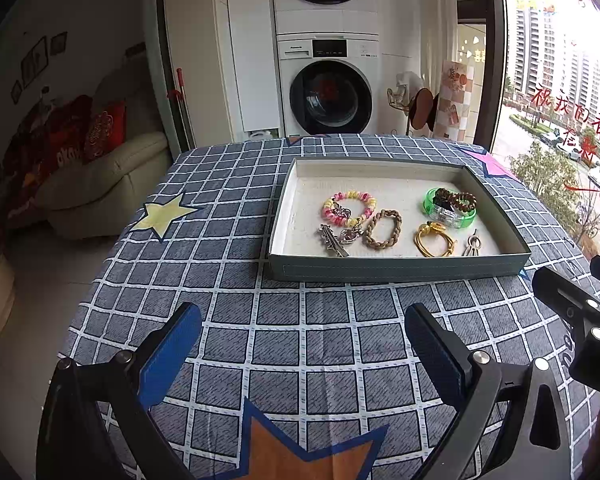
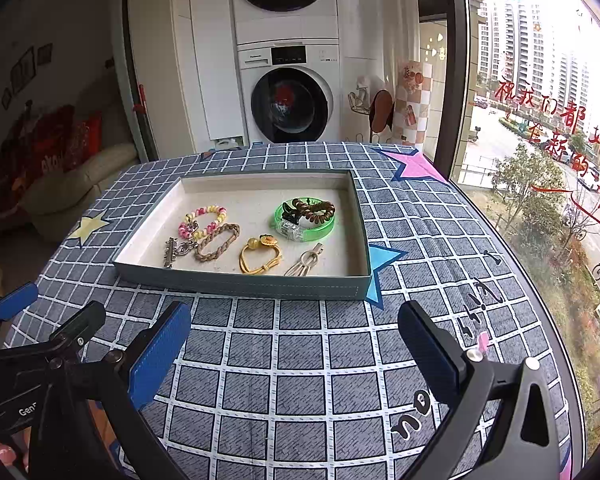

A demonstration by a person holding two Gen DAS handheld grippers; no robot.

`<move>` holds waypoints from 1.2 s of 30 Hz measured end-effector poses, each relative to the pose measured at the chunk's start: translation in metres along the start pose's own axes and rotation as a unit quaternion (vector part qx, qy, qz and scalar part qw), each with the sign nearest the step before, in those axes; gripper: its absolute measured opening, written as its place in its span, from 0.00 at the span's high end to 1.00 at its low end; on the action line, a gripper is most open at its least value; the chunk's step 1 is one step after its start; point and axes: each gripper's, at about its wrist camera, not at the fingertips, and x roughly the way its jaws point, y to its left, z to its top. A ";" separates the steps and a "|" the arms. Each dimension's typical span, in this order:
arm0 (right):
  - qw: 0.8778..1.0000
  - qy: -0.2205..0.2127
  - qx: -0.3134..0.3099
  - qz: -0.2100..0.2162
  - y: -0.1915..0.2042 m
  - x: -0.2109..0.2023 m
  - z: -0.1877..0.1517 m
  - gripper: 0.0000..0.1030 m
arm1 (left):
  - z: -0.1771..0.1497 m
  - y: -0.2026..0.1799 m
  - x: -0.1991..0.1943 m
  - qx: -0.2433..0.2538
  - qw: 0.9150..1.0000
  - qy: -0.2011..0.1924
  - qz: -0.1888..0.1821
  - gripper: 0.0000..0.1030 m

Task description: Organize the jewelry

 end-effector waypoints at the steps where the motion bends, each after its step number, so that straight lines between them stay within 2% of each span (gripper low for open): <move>1: 1.000 0.001 0.000 0.000 0.000 0.001 0.000 0.00 | 0.000 0.001 0.001 -0.001 1.000 0.001 0.000 0.00; 36: 1.000 -0.001 -0.006 0.004 0.008 0.001 0.002 0.00 | 0.003 0.004 -0.001 -0.010 1.000 0.000 0.000 0.00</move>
